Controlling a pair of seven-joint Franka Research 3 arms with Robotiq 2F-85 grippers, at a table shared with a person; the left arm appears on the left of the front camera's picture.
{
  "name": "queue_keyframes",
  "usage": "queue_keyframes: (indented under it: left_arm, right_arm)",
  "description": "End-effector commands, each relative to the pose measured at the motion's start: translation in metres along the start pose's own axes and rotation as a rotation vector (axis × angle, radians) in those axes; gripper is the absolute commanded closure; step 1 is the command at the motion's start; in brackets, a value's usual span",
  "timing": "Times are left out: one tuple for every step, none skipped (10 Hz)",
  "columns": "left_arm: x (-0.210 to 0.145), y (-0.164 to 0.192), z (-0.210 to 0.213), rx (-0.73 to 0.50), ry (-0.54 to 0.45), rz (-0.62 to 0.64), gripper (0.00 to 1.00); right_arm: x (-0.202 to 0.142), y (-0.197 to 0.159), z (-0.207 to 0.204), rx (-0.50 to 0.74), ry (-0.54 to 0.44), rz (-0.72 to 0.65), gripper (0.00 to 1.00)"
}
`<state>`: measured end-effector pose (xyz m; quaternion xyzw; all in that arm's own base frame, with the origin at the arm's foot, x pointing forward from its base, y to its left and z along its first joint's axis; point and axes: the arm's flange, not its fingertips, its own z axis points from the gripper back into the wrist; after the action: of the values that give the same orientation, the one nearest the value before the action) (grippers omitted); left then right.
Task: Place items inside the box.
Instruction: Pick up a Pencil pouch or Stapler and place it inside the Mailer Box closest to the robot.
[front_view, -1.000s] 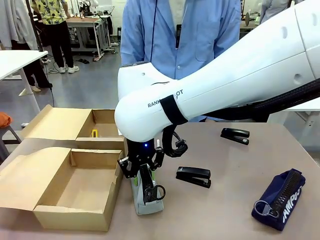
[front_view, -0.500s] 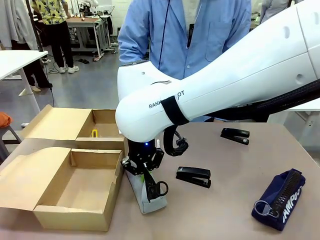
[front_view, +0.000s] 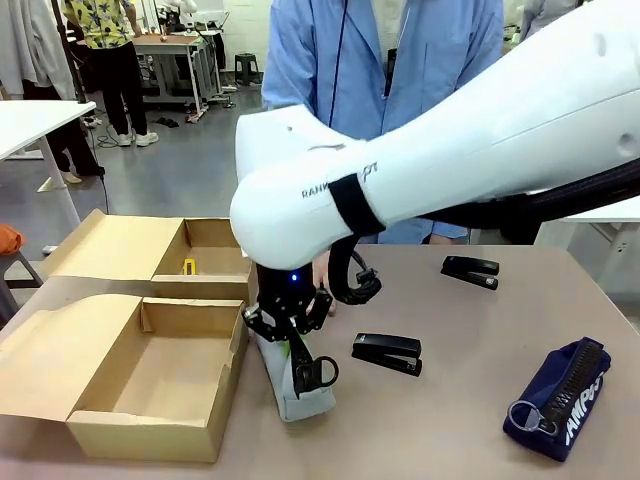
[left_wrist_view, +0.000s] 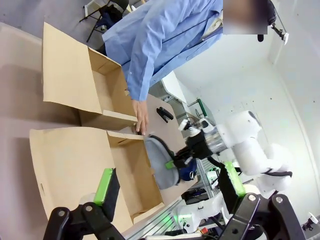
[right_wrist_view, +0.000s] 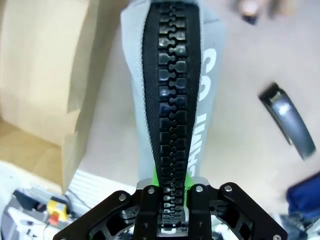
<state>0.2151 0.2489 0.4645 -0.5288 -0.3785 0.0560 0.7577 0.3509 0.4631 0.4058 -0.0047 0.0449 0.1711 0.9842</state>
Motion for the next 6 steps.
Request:
queue_keyframes:
  left_arm:
    - [0.0, -0.001, 0.0, -0.017, -0.011, -0.021, 0.0]
    - [0.0, -0.001, 0.0, -0.017, -0.011, -0.021, 0.0]
    - [0.0, -0.001, 0.0, -0.017, -0.011, -0.021, 0.0]
    - [0.0, -0.001, 0.0, -0.017, -0.011, -0.021, 0.0]
    - [0.0, -0.001, 0.0, -0.017, -0.011, -0.021, 0.0]
    - [0.0, -0.001, 0.0, -0.017, -0.011, -0.021, 0.0]
  right_arm:
    - [-0.055, 0.008, 0.05, -0.056, -0.012, -0.13, 1.0]
    - [-0.083, 0.015, 0.064, -0.116, -0.016, -0.126, 1.0]
    - [-0.114, 0.018, 0.078, -0.126, -0.017, -0.054, 1.0]
    - [-0.148, 0.016, 0.094, -0.067, -0.021, 0.094, 1.0]
    - [-0.181, 0.006, 0.107, -0.024, -0.042, 0.172, 1.0]
    - [-0.207, -0.007, 0.118, 0.0, -0.102, 0.177, 1.0]
